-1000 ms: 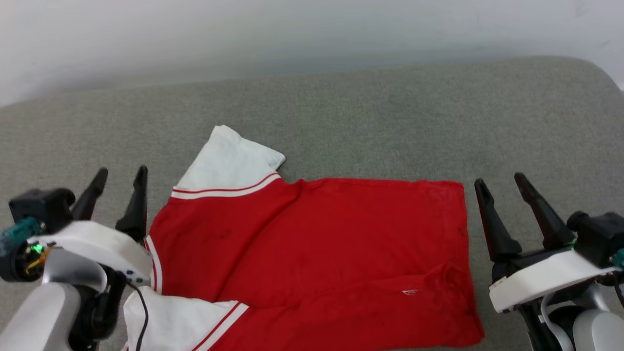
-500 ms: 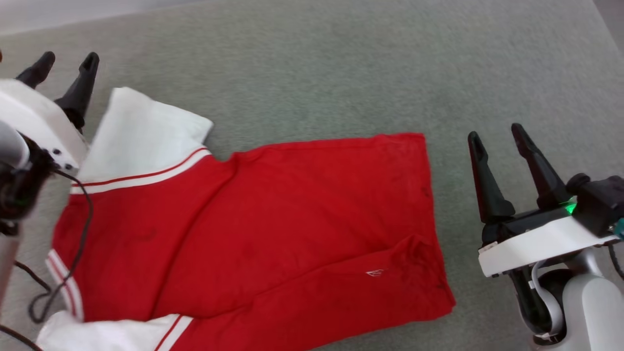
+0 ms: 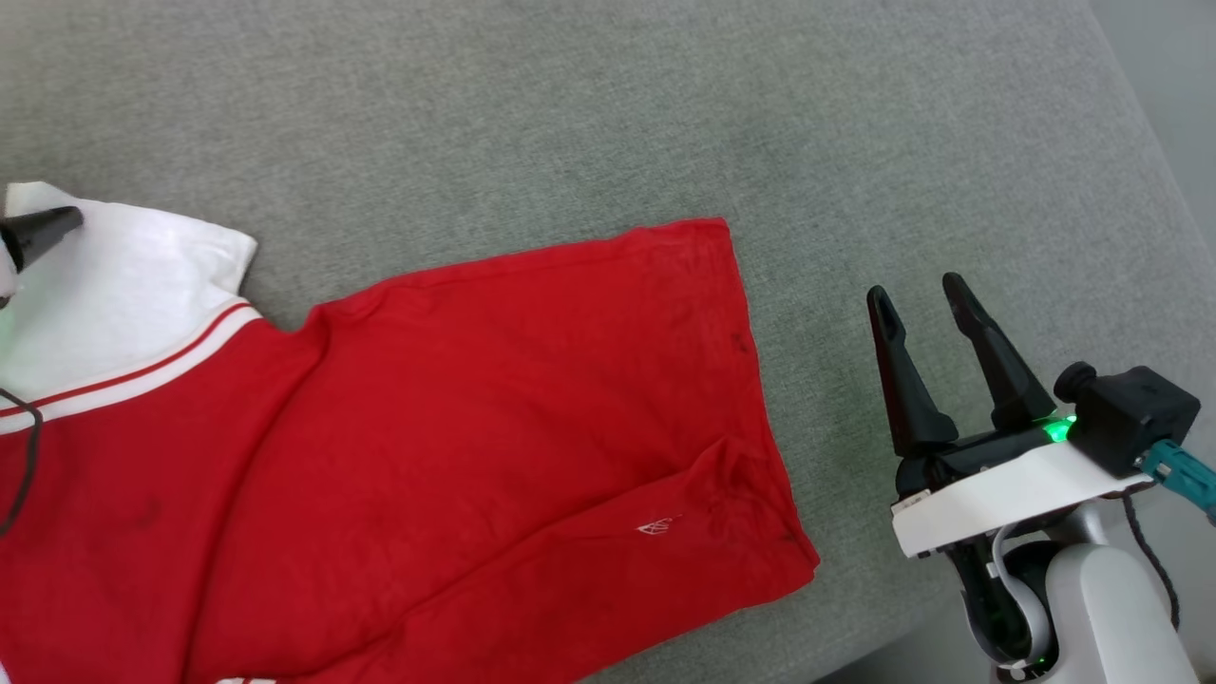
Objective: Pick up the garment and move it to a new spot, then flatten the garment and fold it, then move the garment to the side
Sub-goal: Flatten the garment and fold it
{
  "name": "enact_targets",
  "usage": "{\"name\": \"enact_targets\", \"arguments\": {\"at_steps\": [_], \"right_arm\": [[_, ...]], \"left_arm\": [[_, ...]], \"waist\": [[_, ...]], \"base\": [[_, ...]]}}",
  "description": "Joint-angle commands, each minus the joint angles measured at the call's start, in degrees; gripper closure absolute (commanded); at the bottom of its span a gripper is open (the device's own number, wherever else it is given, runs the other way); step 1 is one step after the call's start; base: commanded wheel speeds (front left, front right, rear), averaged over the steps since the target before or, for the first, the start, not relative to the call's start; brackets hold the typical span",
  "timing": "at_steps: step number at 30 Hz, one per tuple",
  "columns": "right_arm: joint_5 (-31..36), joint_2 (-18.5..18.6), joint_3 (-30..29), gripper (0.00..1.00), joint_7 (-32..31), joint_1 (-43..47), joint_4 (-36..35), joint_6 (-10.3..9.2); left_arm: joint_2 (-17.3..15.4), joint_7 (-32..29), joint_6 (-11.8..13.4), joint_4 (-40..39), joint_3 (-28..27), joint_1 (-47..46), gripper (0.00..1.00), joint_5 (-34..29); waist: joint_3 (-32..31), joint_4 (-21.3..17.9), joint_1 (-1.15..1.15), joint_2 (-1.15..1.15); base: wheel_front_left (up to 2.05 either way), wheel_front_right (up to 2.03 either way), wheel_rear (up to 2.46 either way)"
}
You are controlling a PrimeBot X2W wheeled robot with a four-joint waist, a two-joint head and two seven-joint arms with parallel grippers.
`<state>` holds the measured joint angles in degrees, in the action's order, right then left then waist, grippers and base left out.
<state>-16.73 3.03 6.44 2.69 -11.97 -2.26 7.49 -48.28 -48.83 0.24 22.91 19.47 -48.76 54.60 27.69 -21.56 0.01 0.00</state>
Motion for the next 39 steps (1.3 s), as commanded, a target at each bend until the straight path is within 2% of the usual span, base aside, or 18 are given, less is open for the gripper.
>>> {"name": "enact_targets", "arguments": {"at_steps": [1,6,7,8,9,12,16,22,29,35,39], "right_arm": [[-0.75,-0.22,0.35,0.00,0.68,-0.28,0.58,0.00],[-2.10,-0.22,1.01,0.00,1.68,-0.97,2.66,0.00],[-2.36,-0.22,1.08,0.00,1.70,-1.10,3.02,0.00],[-2.48,-0.23,1.10,0.00,1.71,-1.29,3.32,0.00],[-2.73,-0.22,1.10,0.00,1.68,-1.51,3.55,0.00],[-3.76,-0.23,1.24,0.00,0.77,-2.32,4.17,0.00],[-5.66,-0.23,1.52,0.00,-2.88,-4.17,5.95,0.00],[-9.52,3.59,2.56,0.00,-14.97,-9.53,11.75,0.00],[-12.30,8.14,4.88,0.00,-29.12,-18.26,17.27,0.00],[-12.98,9.77,8.07,0.00,-38.50,-25.10,23.14,0.00],[-12.94,9.71,10.64,0.00,-46.92,-26.42,28.67,0.00]], "left_arm": [[-0.28,-1.29,0.49,0.83,-0.02,-0.25,0.00,0.72],[1.11,-7.78,2.66,4.00,1.13,3.46,0.00,3.85],[1.61,-9.16,3.31,4.37,1.29,4.47,0.48,4.63],[2.09,-10.14,3.77,4.48,1.35,5.37,0.78,5.43],[2.56,-10.38,4.35,4.24,1.18,6.00,1.00,5.99],[2.92,-7.81,4.64,2.79,0.72,6.35,1.00,5.41],[2.86,-2.16,3.42,1.19,-0.02,4.25,1.00,3.28],[4.54,6.05,0.25,-0.21,0.82,-0.43,1.00,-0.94],[7.30,10.87,-2.48,-1.93,2.62,-3.33,1.00,-3.54],[8.97,12.72,-3.68,-3.88,3.71,-4.54,1.00,-4.19],[9.74,13.75,-4.24,-4.70,4.20,-4.58,1.00,-4.35]], "waist": [[1.08,-1.05,-0.01,0.00],[1.73,-1.81,-0.01,0.00],[1.75,-1.91,-0.01,0.00],[1.74,-1.97,-0.01,0.00],[1.70,-1.98,-0.01,0.00],[1.29,-1.72,-0.01,0.00],[-0.07,-0.31,-0.01,0.00],[-2.71,3.80,-0.01,0.00],[-3.46,9.09,-0.01,0.00],[-2.16,12.41,-0.01,0.00],[-1.53,13.87,-0.01,0.00]], "base": [[0.00,0.00,0.00],[0.00,0.00,0.00],[0.00,0.00,0.00],[0.00,0.00,0.00],[0.00,0.00,0.00],[0.00,0.00,0.00],[0.00,0.00,0.00],[0.00,0.00,0.00],[0.00,0.00,0.00],[0.00,0.00,0.00],[0.00,0.00,0.00]]}}
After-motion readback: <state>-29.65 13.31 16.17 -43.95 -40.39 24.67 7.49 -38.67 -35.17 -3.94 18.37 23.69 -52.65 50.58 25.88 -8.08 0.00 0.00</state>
